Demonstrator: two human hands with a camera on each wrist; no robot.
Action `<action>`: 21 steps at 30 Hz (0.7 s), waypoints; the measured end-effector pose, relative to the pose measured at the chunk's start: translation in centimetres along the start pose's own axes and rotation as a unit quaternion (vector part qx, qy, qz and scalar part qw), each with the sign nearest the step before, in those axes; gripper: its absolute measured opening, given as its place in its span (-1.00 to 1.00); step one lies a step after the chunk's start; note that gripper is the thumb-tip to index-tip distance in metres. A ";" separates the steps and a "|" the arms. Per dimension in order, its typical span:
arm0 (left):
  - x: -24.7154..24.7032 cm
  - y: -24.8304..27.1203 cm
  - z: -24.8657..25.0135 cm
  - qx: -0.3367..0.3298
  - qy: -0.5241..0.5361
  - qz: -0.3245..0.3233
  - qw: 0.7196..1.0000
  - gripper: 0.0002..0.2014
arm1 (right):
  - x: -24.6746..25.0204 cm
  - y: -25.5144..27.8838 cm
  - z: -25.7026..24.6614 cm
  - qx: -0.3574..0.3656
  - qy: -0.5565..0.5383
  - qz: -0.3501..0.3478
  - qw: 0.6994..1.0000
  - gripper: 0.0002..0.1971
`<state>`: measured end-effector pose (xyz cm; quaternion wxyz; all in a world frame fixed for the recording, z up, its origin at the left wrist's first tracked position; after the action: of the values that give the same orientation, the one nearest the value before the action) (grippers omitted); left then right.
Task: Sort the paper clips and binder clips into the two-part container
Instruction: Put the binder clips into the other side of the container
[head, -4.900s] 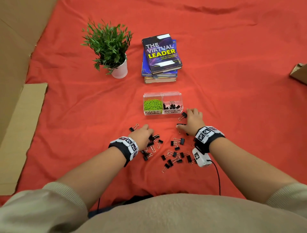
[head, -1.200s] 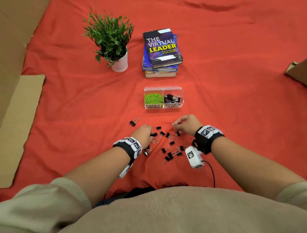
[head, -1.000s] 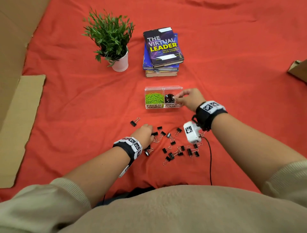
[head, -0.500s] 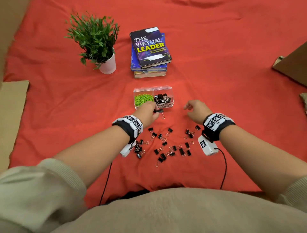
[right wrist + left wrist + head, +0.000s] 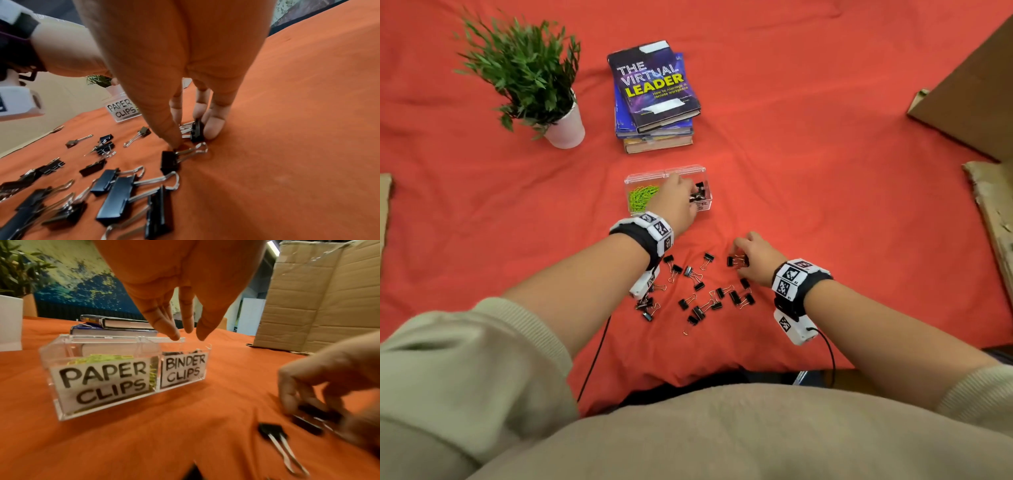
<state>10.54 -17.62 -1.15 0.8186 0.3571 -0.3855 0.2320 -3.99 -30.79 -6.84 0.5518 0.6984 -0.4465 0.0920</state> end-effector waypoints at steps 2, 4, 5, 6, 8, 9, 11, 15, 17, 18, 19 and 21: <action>-1.9 1.8 0.3 -0.038 -0.020 -0.044 0.998 -0.72 | 0.0 -0.2 -0.5 0.018 0.007 -0.006 1.000 -0.70; -4.4 3.6 0.2 -0.066 -0.048 -0.102 0.991 -0.76 | 0.1 -0.3 -0.8 0.027 0.022 -0.011 0.999 -0.74; -5.5 4.4 0.1 -0.074 -0.064 -0.125 0.987 -0.75 | 0.0 -0.4 -0.9 0.029 0.032 -0.013 0.999 -0.76; -6.6 5.0 0.0 -0.080 -0.079 -0.144 0.983 -0.71 | 0.0 -0.4 -1.1 0.029 0.041 -0.015 0.999 -0.78; -8.3 5.9 -0.3 -0.089 -0.102 -0.169 0.976 -0.61 | -0.2 -0.4 -1.4 0.028 0.059 -0.018 0.998 -0.80; -8.8 6.2 -0.5 -0.085 -0.108 -0.172 0.975 -0.57 | -0.4 -0.4 -1.5 0.030 0.072 -0.019 0.997 -0.81; -9.3 6.5 -0.8 -0.062 -0.105 -0.164 0.979 -0.54 | -0.6 -0.4 -1.9 0.034 0.098 -0.018 0.994 -0.81; -9.8 7.0 -0.7 -0.032 -0.094 -0.154 0.983 -0.66 | -0.7 -0.5 -2.4 0.049 0.086 -0.019 0.995 -0.88; -9.9 7.3 -0.6 -0.029 -0.090 -0.152 0.984 -0.70 | -0.2 -0.5 -2.4 0.059 0.051 -0.002 0.997 -0.89; -10.0 7.4 -0.6 -0.025 -0.088 -0.151 0.984 -0.72 | 0.2 -0.5 -2.5 0.059 0.031 0.009 0.998 -0.88; -10.1 7.5 -0.6 -0.022 -0.087 -0.148 0.985 -0.75 | 0.7 -0.5 -2.5 0.054 0.008 0.018 0.998 -0.88; -10.2 7.7 -0.7 -0.016 -0.089 -0.142 0.986 -0.76 | 2.1 -0.6 -2.9 0.040 -0.051 0.033 0.997 -0.88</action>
<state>-0.32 -13.26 -6.48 0.8115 0.4141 -0.4056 0.0741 -1.31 -29.46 -4.84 0.4966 0.7086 -0.4926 0.0927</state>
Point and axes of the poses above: each hand's wrist, its own y-axis away from the middle knuckle, its own x-axis out of the back of the hand, z = x × y, the point moved 4 cm from there along -y, towards the middle knuckle, and after that the axes turned 13 degrees about -z, right-handed, at the moved point
